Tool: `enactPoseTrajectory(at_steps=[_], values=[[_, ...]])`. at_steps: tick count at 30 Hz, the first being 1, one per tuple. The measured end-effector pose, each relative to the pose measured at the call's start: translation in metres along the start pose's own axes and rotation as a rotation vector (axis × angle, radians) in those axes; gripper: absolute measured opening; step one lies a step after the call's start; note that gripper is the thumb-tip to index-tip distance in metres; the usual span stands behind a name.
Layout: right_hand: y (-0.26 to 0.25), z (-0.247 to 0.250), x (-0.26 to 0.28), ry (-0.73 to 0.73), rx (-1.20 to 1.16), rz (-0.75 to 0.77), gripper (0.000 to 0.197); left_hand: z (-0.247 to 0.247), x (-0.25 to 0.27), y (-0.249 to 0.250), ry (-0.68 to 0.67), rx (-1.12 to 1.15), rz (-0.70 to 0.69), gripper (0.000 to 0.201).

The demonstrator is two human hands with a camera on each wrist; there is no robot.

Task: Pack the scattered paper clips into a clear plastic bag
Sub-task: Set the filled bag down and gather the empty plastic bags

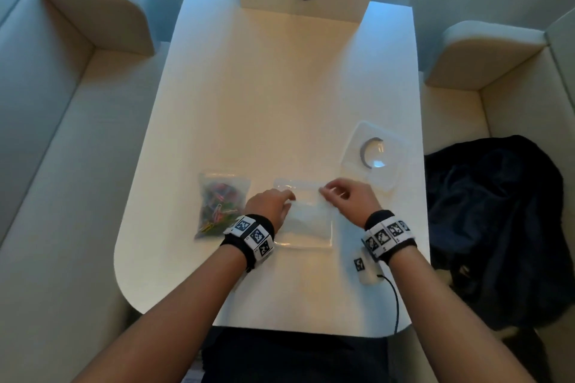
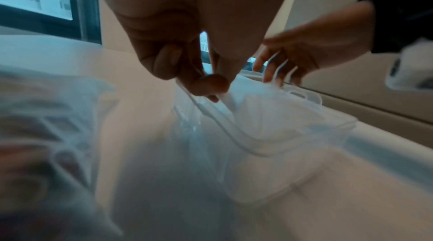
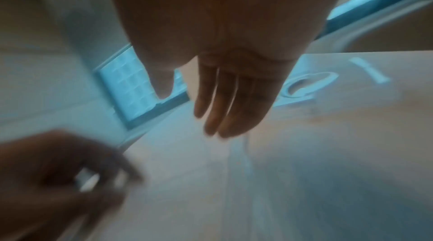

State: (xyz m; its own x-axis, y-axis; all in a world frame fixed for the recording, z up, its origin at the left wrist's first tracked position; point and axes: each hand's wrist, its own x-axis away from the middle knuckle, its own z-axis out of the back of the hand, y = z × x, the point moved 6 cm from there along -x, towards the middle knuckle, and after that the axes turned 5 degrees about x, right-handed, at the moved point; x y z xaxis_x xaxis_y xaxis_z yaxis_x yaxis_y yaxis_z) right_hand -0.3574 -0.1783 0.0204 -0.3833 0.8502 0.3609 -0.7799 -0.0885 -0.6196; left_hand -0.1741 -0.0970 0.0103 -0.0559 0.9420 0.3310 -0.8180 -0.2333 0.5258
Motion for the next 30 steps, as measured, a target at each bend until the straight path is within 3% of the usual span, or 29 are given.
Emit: enactPoseTrajectory(at_steps=[2,4,6,8,9,11,13,15,17,19,20,22,26,30], values=[[0.031,0.042,-0.016,0.333,-0.046,-0.173,0.033,-0.005,-0.008,0.002,-0.018,-0.107,0.002,0.027],[0.067,0.069,-0.029,0.511,0.012,-0.417,0.050,-0.008,-0.011,0.003,0.013,-0.172,0.015,0.024],[0.098,0.075,-0.039,0.461,0.063,-0.653,0.080,-0.010,-0.012,0.004,0.053,-0.216,0.035,0.018],[0.119,0.077,-0.043,0.414,0.078,-0.789,0.098,-0.010,-0.012,0.003,0.083,-0.205,0.059,0.012],[0.132,0.080,-0.044,0.408,0.091,-0.828,0.101,-0.009,-0.012,0.003,0.094,-0.183,0.071,0.011],[0.150,0.089,-0.041,0.404,0.067,-0.848,0.087,-0.008,-0.012,0.002,0.112,-0.143,0.084,0.008],[0.168,0.099,-0.036,0.436,-0.039,-0.803,0.060,-0.006,-0.012,0.002,0.122,-0.113,0.091,0.004],[0.180,0.106,-0.027,0.457,-0.139,-0.761,0.045,-0.004,-0.010,0.002,0.134,-0.059,0.096,0.008],[0.182,0.112,-0.016,0.498,-0.192,-0.726,0.042,0.001,-0.009,0.002,0.153,0.018,0.099,0.011],[0.173,0.123,-0.009,0.641,-0.269,-0.645,0.047,0.008,-0.007,-0.001,0.173,0.093,0.098,0.012],[0.161,0.132,-0.008,0.715,-0.309,-0.556,0.048,0.012,-0.005,-0.002,0.188,0.128,0.084,0.013],[0.126,0.145,-0.013,0.719,-0.415,-0.325,0.047,0.020,-0.002,-0.004,0.217,0.207,0.051,0.015],[0.033,0.132,-0.011,0.344,-0.673,0.024,0.044,0.033,0.013,-0.011,0.275,0.457,0.085,0.023],[-0.033,0.069,0.001,-0.072,-0.536,0.195,0.047,0.029,0.028,-0.022,0.293,0.906,0.155,0.035]])
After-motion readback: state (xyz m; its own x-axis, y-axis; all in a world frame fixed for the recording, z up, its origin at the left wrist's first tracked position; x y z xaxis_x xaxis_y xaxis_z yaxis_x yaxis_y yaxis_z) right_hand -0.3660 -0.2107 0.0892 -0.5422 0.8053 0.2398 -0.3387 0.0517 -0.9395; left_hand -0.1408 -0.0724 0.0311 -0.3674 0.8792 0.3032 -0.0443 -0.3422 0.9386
